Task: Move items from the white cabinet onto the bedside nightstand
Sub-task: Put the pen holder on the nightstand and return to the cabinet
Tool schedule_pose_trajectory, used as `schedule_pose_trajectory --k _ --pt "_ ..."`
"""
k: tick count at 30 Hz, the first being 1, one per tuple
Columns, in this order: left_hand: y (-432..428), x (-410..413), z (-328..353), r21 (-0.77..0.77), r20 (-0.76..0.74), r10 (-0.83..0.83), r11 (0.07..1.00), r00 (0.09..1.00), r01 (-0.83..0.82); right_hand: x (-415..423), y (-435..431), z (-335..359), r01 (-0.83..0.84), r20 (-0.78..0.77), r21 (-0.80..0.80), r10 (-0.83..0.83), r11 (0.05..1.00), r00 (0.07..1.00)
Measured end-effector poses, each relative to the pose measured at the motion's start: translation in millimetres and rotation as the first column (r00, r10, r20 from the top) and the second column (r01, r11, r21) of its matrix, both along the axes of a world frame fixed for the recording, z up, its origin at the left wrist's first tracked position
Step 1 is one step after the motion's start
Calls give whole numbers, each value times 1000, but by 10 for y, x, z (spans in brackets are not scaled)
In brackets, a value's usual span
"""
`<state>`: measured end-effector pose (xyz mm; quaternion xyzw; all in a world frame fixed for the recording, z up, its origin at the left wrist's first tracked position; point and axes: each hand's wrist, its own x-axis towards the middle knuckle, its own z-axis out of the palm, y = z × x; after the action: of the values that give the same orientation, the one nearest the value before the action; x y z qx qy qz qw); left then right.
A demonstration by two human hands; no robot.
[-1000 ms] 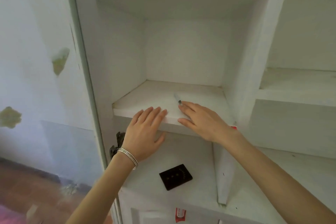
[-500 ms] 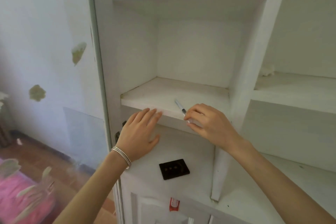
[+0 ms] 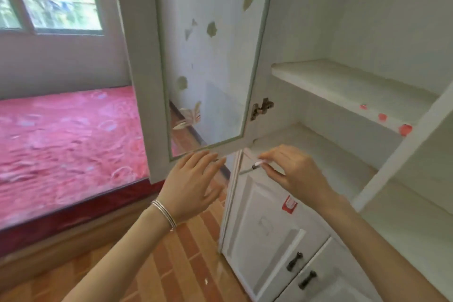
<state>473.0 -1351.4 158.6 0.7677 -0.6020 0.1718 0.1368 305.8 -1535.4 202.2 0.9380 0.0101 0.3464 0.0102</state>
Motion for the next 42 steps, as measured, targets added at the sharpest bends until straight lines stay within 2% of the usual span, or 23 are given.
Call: schedule_pose_trajectory --k 2,4,8,13,19,26,31,42 --pt "435 -17 -165 64 -12 81 995 997 -80 192 256 -169 -83 -53 70 86 994 995" --pt "889 -33 -290 100 -23 182 979 983 -179 416 542 -283 -178 -90 75 185 981 979" --pt "1810 -90 -440 160 -44 415 901 909 -403 912 1172 -458 -359 -138 91 368 929 919" --pt "3001 -182 -608 181 -73 645 759 761 -626 1503 2207 -658 -585 -134 76 589 808 797" --pt "4453 -363 -816 212 -55 840 538 539 -816 2020 3689 -828 -770 -246 72 760 633 602" --pt "6224 -515 -845 168 -42 951 308 305 -936 2439 5636 -817 -882 -360 95 842 461 401" --pt "7256 -556 -819 131 -31 983 185 182 -974 2634 6899 -821 -922 -356 105 880 373 316" --pt "8593 -777 -1064 125 -75 996 -41 -51 -991 2922 8714 -973 -977 -392 125 913 173 112"
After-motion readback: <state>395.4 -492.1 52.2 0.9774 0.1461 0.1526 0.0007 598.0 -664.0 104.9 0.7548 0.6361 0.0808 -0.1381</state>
